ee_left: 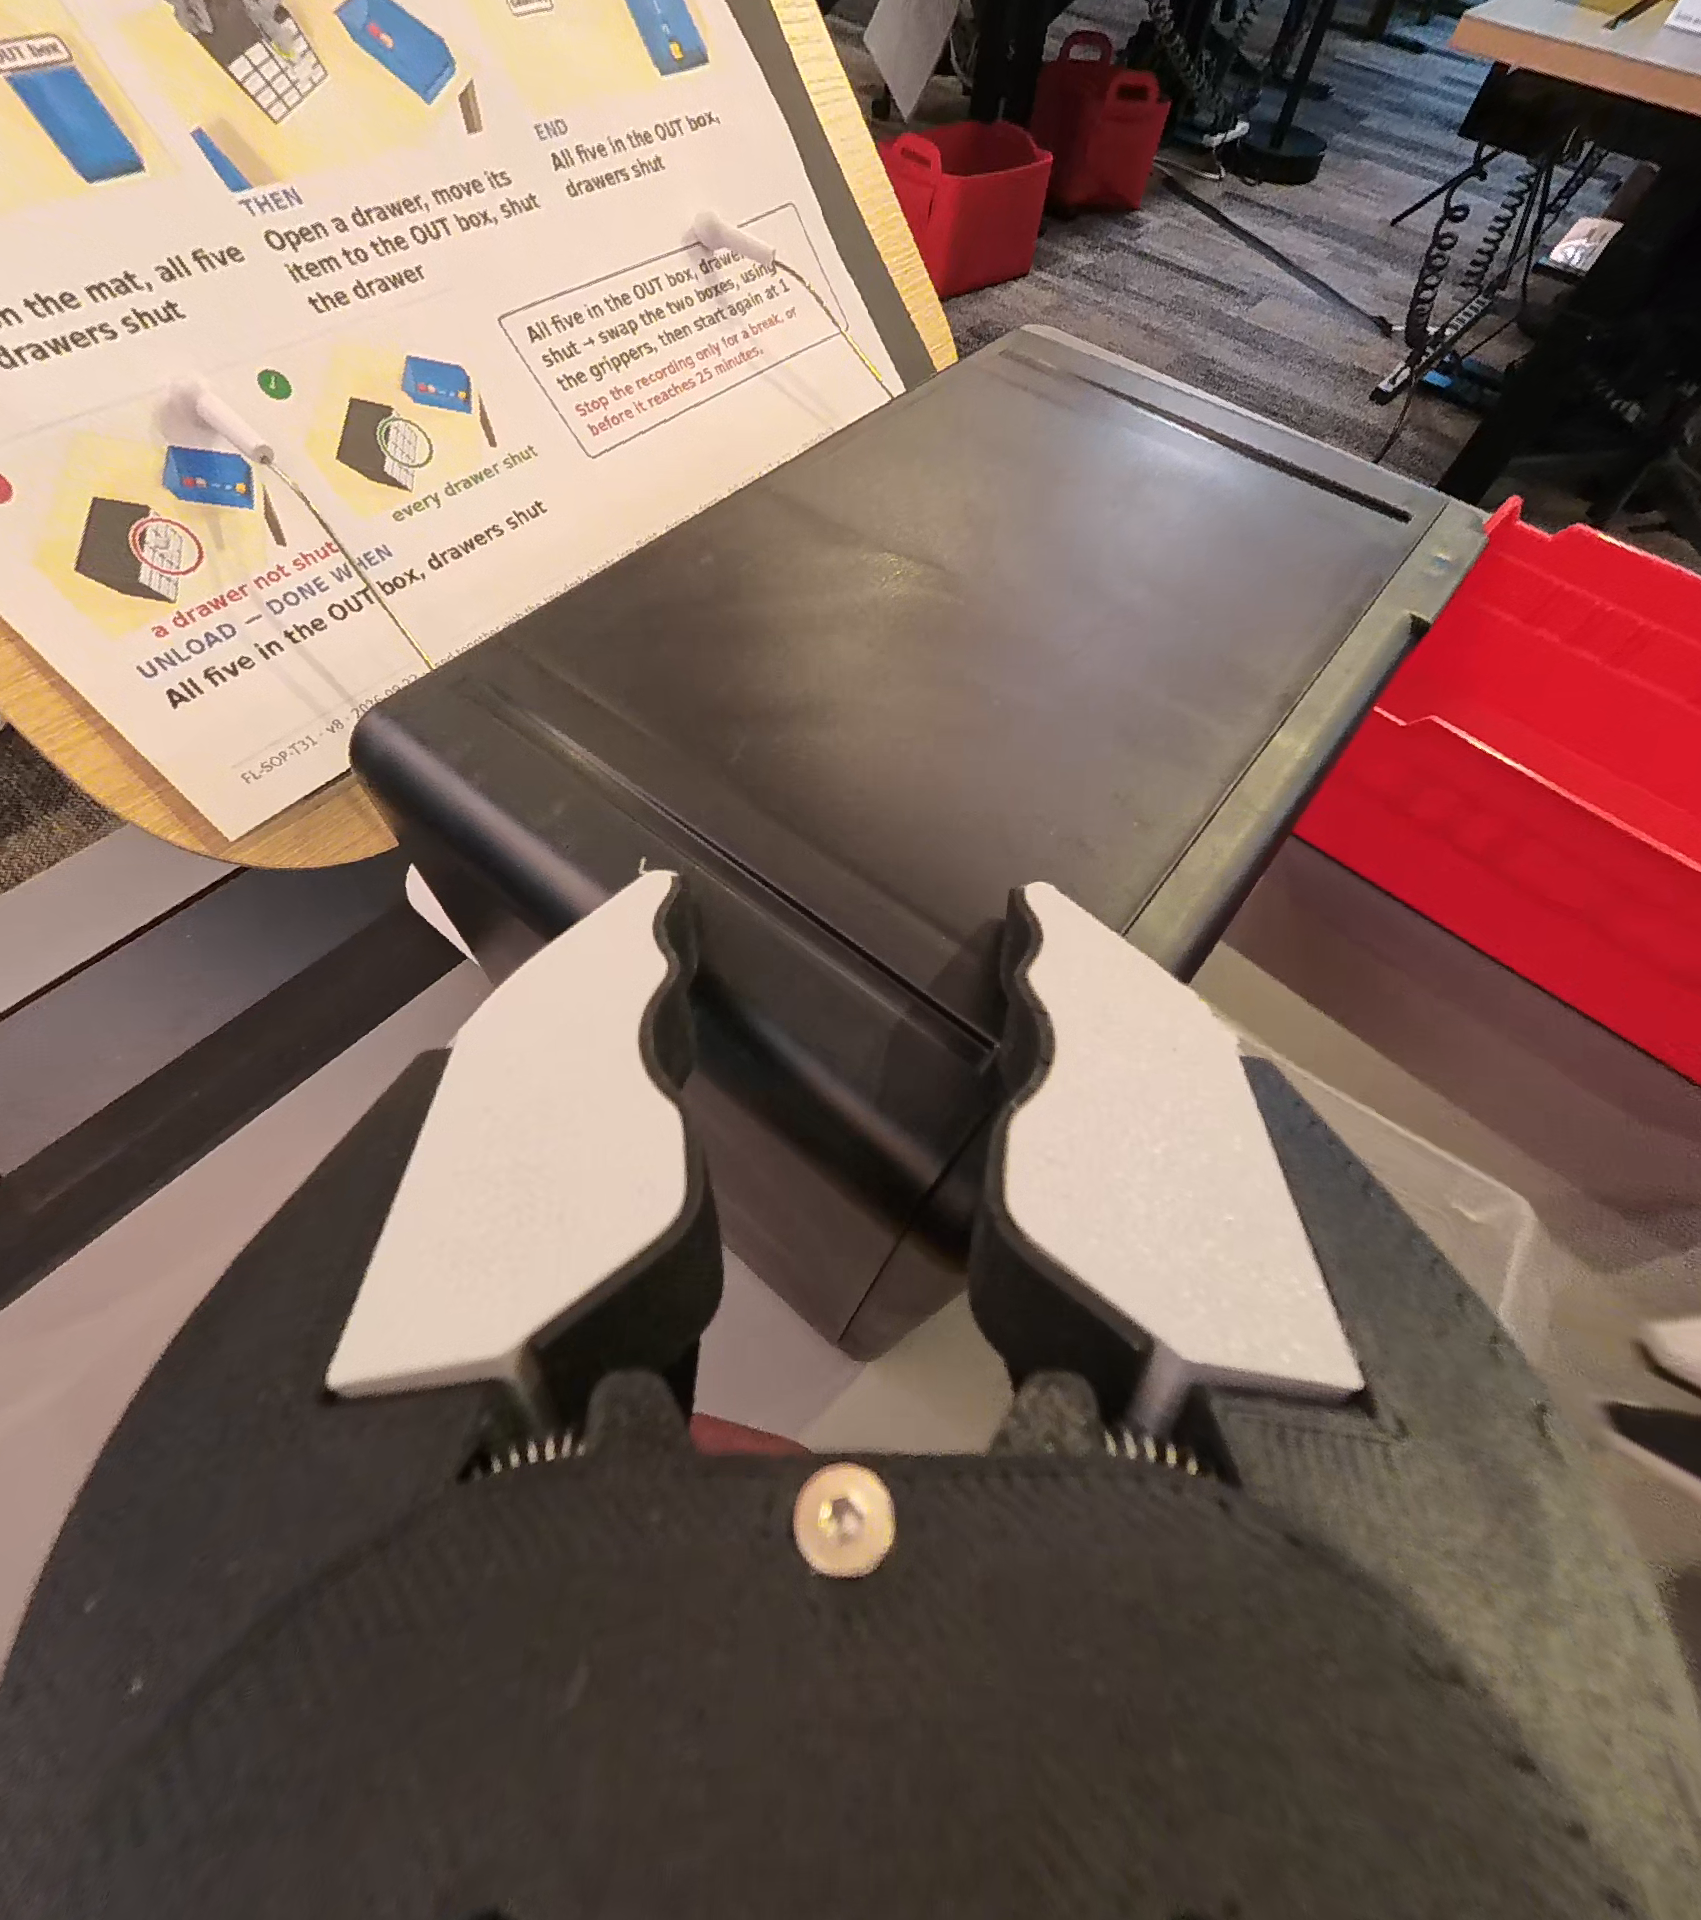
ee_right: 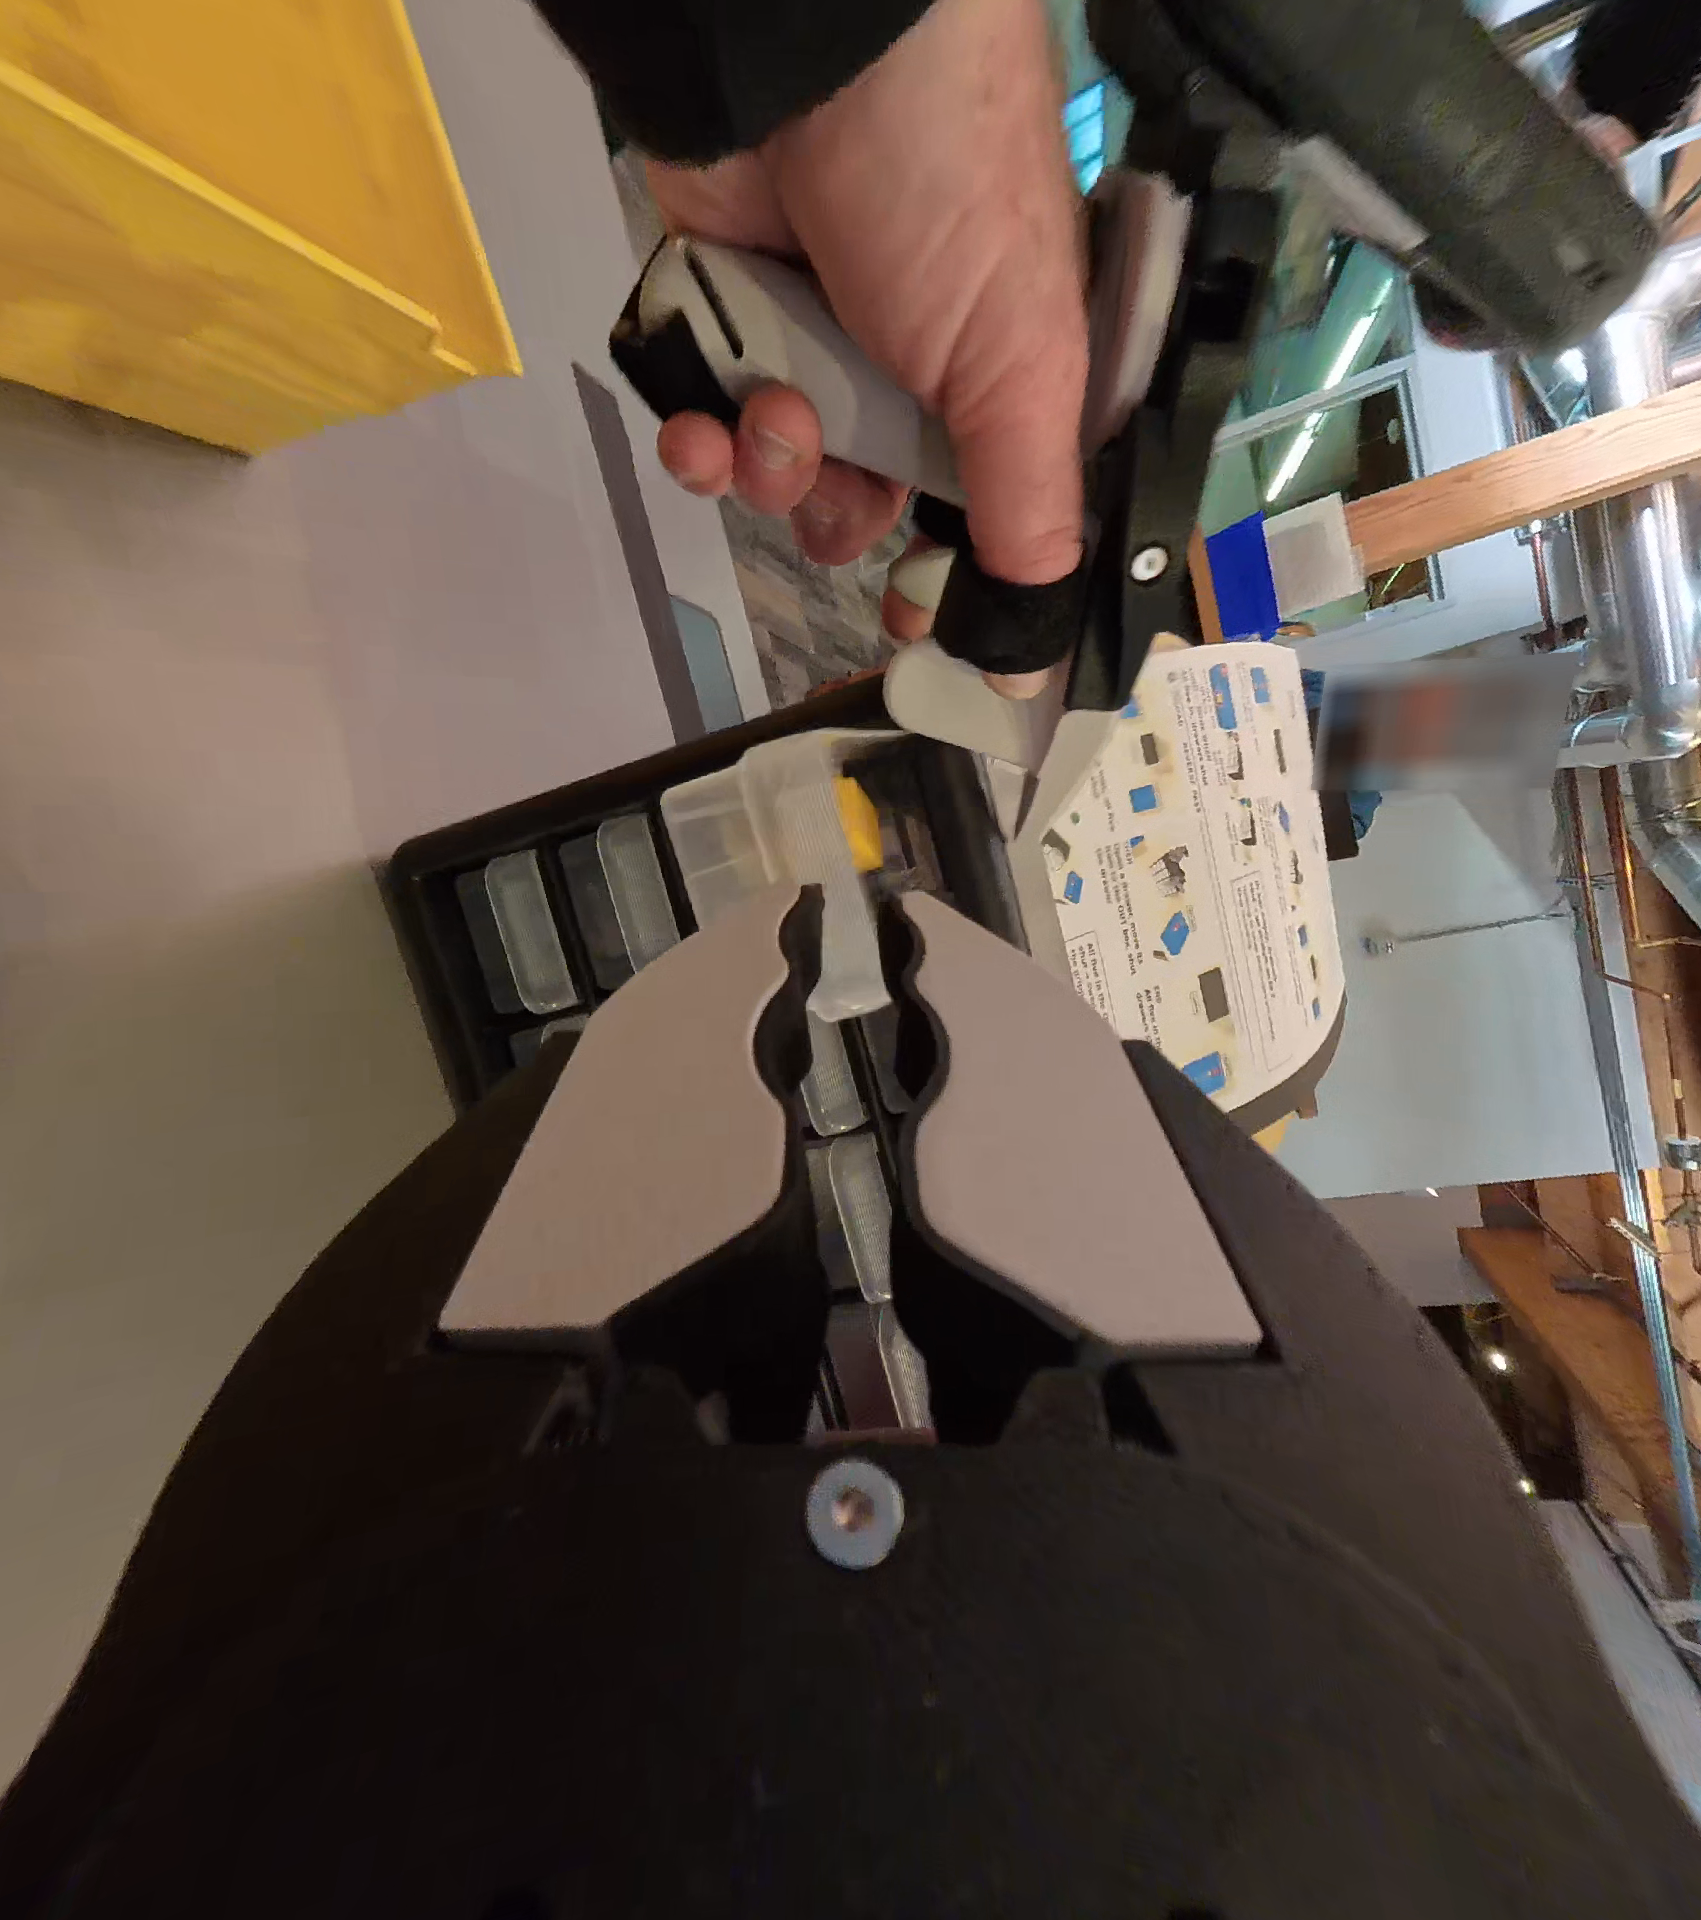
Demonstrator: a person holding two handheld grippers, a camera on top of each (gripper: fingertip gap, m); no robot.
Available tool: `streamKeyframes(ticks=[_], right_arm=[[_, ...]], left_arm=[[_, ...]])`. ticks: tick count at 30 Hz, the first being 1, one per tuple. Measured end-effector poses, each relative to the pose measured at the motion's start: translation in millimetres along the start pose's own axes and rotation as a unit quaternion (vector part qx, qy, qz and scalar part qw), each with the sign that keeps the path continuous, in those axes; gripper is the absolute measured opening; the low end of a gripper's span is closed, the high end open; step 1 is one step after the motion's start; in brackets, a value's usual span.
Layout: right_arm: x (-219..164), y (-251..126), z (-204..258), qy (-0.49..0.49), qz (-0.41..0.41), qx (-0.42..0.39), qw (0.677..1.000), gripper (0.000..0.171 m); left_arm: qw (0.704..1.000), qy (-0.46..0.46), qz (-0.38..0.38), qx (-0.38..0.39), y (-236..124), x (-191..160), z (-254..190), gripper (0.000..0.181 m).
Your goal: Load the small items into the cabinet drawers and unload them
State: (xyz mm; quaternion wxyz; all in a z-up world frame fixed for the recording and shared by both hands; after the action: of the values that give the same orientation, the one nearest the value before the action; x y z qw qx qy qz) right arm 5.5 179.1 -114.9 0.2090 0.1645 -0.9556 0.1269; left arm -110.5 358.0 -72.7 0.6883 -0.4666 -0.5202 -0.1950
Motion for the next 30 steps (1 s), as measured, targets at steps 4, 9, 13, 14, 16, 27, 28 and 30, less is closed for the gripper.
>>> streamKeyframes(ticks=[4,9,13,14,16,27,28,30], right_arm=[[6,-19,-5,0.017,-0.013,0.013,1.000,0.010],[-2,3,-14,0.036,0.037,0.085,0.995,0.044],[-5,27,-13,0.006,0.062,0.117,0.991,0.027],[-3,26,-13,0.002,0.061,0.119,0.991,0.025],[1,21,-10,-0.007,0.057,0.124,0.991,0.021],[2,-3,-8,0.019,0.052,0.170,0.984,0.040],[2,-3,-10,0.018,0.056,0.177,0.983,0.051],[6,-6,-14,0.036,0.042,0.203,0.978,0.049]], left_arm=[[1.000,0.000,0.001,0.000,0,0,0,0.058],[1.000,-0.001,0.002,0.001,0,0,0,0.058],[1.000,-0.002,0.002,0.005,0,0,-1,0.058],[1.000,-0.002,0.003,0.005,0,0,-1,0.058],[1.000,-0.001,0.003,0.006,0,0,-1,0.058],[1.000,-0.002,-0.001,0.005,0,0,-1,0.058],[1.000,-0.002,-0.001,0.006,0,0,-1,0.058],[1.000,-0.003,-0.002,0.005,0,0,-1,0.058]])
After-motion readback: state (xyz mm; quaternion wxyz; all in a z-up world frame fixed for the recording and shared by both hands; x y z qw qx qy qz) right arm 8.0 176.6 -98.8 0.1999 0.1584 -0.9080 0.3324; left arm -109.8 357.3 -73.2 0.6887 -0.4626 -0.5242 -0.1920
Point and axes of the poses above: each gripper's, where its closed fingertips meet, y out along the fingers, x out of its top, z = x × y across the jaws, the point moved 10 cm from there along -y, back along the fingers, and after that the axes turned 6 degrees about y, right-handed, at the moved point
